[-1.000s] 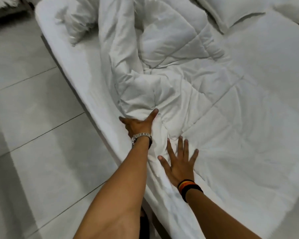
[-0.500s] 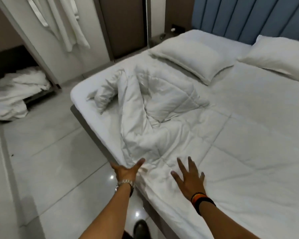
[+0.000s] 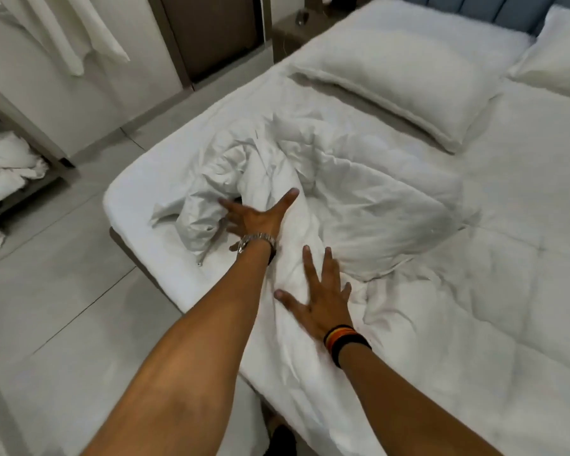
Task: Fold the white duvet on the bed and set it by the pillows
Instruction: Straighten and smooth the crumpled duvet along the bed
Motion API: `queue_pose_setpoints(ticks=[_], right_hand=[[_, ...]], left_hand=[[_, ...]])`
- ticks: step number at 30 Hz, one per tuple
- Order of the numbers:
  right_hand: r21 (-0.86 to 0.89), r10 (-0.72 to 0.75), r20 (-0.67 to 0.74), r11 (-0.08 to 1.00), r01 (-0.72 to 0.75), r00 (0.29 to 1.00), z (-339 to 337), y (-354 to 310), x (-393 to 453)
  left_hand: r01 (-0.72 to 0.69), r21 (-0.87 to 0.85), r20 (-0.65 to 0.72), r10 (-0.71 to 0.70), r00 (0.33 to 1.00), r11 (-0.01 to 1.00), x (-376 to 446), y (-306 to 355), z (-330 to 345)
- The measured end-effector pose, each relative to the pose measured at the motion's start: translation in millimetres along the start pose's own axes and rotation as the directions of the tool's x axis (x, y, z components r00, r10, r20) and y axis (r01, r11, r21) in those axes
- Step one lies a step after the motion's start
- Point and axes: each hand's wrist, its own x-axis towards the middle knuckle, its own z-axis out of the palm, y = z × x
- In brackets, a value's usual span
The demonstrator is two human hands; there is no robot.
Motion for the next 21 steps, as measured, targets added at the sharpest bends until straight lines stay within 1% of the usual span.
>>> queue_pose_setpoints(ticks=[2,5,7,8,10,12,13,14,15,16,17,18,19,20,21], right_hand=[[-0.061,0.056,0.024,0.997,-0.054,0.998,22,-4,12],[-0.126,0.109,-0.002,0.986,-0.109,0.994,43,-5,21],[-0.143,0.115,-0.006,0.983,-0.115,0.993,44,-5,23],[-0.154,0.121,-0.003,0.981,-0.12,0.993,43,-6,25],[-0.145,0.113,-0.003,0.983,-0.113,0.994,37,-18,27],[-0.12,0.052,-0.034,0.991,-0.056,0.998,33,-39,26],[-0.108,0.011,-0.053,0.994,-0.016,0.999,34,-48,23],[-0.107,-0.033,-0.062,0.994,0.027,0.998,36,-59,17],[-0.12,-0.068,-0.039,0.991,0.063,0.997,41,-68,10],[-0.153,-0.081,0.028,0.985,0.085,0.996,48,-70,4],[-0.199,-0.072,0.112,0.976,0.094,0.991,57,-72,-3],[-0.235,-0.039,0.179,0.969,0.082,0.983,67,-73,-9],[-0.236,0.001,0.194,0.971,0.045,0.981,75,-75,-10],[-0.203,0.036,0.161,0.979,-0.002,0.986,80,-81,-6],[-0.158,0.055,0.112,0.987,-0.036,0.992,82,-89,0]], left_hand=[[-0.025,0.072,0.073,0.02,0.997,0.997,26,8,20],[-0.069,0.152,0.168,0.043,0.985,0.986,55,-3,39],[-0.084,0.152,0.195,0.054,0.979,0.985,61,-8,35],[-0.102,0.131,0.193,0.076,0.978,0.986,65,-9,29],[-0.182,0.063,0.154,0.17,0.973,0.981,69,-4,3],[-0.306,-0.002,0.062,0.305,0.95,0.952,68,0,-41],[-0.344,-0.03,0.015,0.345,0.939,0.938,64,-4,-65],[-0.349,-0.05,-0.025,0.349,0.937,0.936,58,-10,-96],[-0.306,-0.042,-0.036,0.304,0.952,0.951,52,-23,-128],[-0.219,-0.017,-0.014,0.218,0.976,0.976,44,-42,-154],[-0.112,-0.008,0.035,0.112,0.993,0.994,40,-64,-180],[0.0,-0.017,0.114,0.002,0.994,1.0,38,-84,-201],[0.097,-0.026,0.176,-0.09,0.98,0.995,42,-98,-217],[0.17,-0.035,0.205,-0.16,0.966,0.985,53,-104,-227],[0.202,-0.059,0.216,-0.185,0.959,0.978,61,-99,-236]])
